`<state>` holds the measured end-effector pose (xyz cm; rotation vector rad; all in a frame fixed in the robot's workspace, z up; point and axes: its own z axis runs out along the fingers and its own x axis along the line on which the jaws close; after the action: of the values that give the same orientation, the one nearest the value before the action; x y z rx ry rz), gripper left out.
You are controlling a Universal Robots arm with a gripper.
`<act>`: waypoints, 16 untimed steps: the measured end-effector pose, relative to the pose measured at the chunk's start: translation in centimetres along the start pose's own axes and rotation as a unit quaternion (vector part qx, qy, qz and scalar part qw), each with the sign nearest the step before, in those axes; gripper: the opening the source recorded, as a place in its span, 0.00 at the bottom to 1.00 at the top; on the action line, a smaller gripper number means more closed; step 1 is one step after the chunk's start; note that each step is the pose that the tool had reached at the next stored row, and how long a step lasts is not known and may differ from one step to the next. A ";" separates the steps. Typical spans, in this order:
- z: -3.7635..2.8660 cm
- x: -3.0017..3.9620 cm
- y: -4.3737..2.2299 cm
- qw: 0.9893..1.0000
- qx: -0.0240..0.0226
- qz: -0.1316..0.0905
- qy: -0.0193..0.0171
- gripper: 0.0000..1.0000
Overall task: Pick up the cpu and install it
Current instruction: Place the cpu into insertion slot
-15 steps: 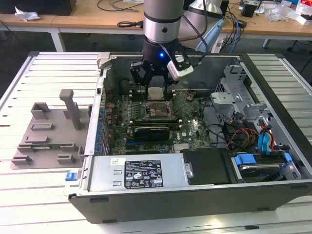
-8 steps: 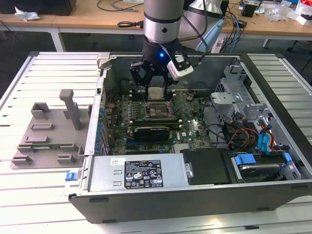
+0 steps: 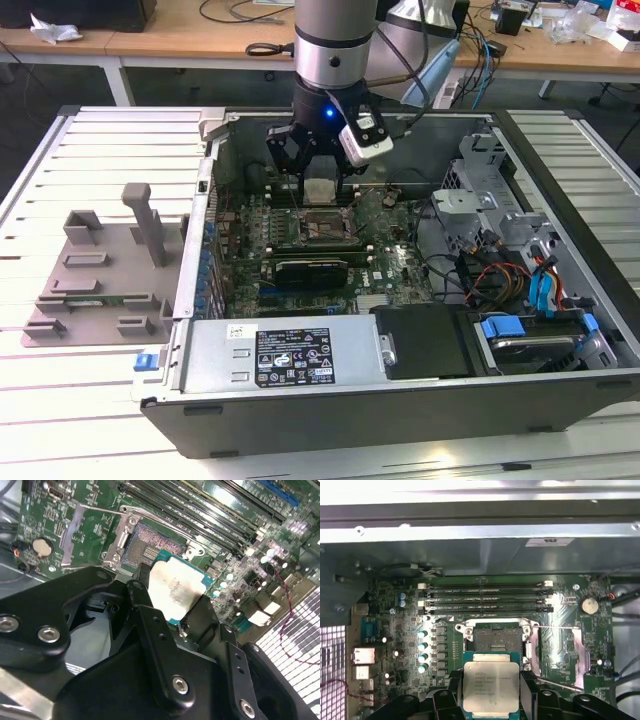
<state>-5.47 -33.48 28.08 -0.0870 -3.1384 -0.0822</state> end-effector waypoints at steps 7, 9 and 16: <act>0.01 0.00 0.00 0.997 0.000 0.075 -0.004 0.55; 0.01 0.00 0.00 0.994 0.000 0.105 -0.006 0.55; 0.01 0.00 0.00 0.983 0.000 0.183 -0.010 0.55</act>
<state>-5.48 -33.48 28.07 -0.6623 -3.0788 -0.0813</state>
